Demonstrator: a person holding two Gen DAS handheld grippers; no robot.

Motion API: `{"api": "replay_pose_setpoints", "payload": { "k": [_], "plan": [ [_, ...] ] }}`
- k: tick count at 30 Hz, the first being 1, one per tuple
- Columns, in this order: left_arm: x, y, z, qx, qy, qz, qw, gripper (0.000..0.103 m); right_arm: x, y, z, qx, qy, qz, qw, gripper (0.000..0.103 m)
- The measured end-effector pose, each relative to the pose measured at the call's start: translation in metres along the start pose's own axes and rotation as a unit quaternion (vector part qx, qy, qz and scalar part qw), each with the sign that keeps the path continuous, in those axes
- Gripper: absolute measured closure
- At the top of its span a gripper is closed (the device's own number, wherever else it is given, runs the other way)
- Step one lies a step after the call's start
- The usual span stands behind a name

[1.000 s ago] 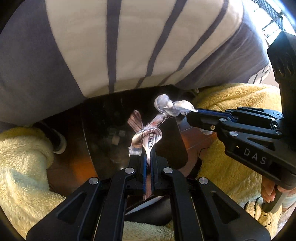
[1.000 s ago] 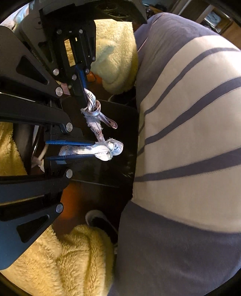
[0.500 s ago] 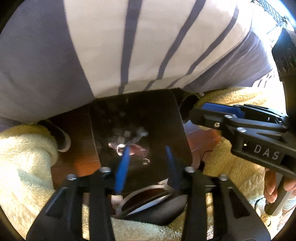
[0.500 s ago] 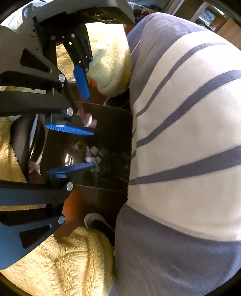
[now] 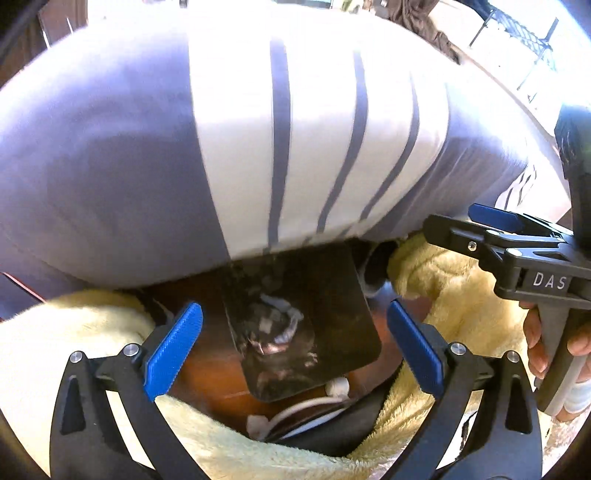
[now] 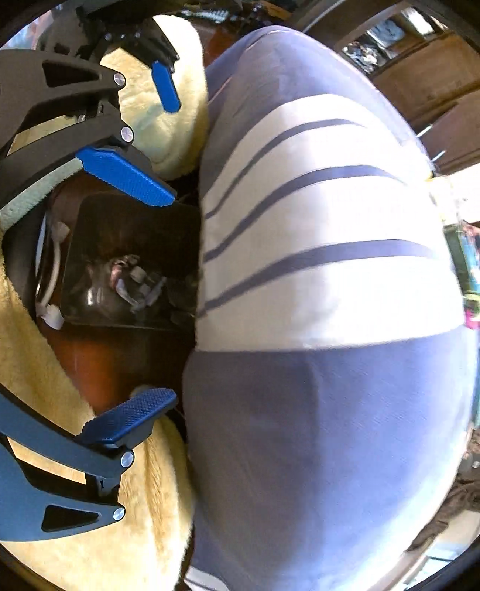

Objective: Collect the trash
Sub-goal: 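Open both tools to drop the wrapper strip and cloth into the bin, then grasp the white tube with the left tool while the right tool grasps the pink-green hair tie bundle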

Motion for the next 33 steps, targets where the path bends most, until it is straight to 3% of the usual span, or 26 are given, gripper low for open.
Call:
{"api": "replay_pose_setpoints", "payload": {
  "k": [8, 14, 33],
  "plan": [
    [0.002, 0.048, 0.031, -0.07, -0.015, 0.027, 0.9971, 0.008, 0.011, 0.052, 0.032, -0.064, 0.03, -0.001, 0.998, 0.004],
    [0.014, 0.067, 0.058, -0.097, -0.014, 0.05, 0.9939, 0.008, 0.013, 0.07, 0.061, -0.095, 0.042, -0.003, 0.995, 0.004],
    [0.063, 0.056, 0.162, -0.133, 0.014, 0.088, 0.9871, 0.008, -0.012, 0.043, 0.169, -0.13, 0.025, -0.024, 0.991, 0.004]
  ]
}}
Point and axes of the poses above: each gripper's, at about its wrist camera, not at the fingertips, and y roughly against the way its jaws point, x to its left, z to its top, the point moved 8 cm from there along -y, roughly the way its jaws point, and after that the axes turned 8 degrees about z, right-handed, at the moved point
